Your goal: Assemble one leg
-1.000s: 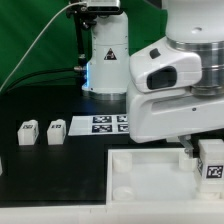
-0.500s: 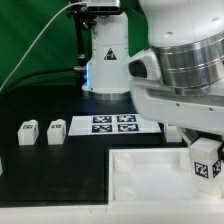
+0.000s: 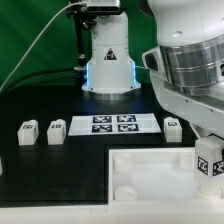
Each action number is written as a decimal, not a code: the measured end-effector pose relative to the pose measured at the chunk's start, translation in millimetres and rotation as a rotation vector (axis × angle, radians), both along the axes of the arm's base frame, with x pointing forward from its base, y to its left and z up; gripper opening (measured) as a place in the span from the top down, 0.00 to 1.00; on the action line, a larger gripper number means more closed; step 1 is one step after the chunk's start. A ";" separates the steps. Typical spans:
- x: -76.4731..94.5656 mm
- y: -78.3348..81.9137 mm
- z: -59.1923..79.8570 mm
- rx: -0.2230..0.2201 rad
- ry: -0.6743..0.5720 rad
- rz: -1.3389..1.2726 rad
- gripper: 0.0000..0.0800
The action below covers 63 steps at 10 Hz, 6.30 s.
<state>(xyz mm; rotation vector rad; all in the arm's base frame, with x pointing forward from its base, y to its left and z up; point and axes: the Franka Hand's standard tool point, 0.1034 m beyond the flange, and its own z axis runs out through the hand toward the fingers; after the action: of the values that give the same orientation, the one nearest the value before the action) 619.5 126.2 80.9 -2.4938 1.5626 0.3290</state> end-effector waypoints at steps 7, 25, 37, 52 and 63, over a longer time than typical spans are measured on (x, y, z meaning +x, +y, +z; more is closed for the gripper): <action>-4.3 -7.3 -3.4 0.018 -0.196 0.800 0.19; 10.6 -25.9 -2.3 -0.066 -0.018 -0.275 0.63; 6.6 -8.8 -5.7 -0.103 -0.223 0.732 0.19; 8.6 -5.1 -6.9 -0.105 -0.048 -0.354 0.63; 10.9 -6.8 -4.4 -0.124 -0.263 0.811 0.19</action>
Offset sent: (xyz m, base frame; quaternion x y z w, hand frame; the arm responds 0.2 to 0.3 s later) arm -0.0091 -0.0153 -0.0033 -0.0113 0.0322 -0.3803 0.9242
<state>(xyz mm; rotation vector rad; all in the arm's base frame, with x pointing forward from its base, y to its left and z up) 630.3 119.4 76.5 -3.0004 0.4337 -0.0076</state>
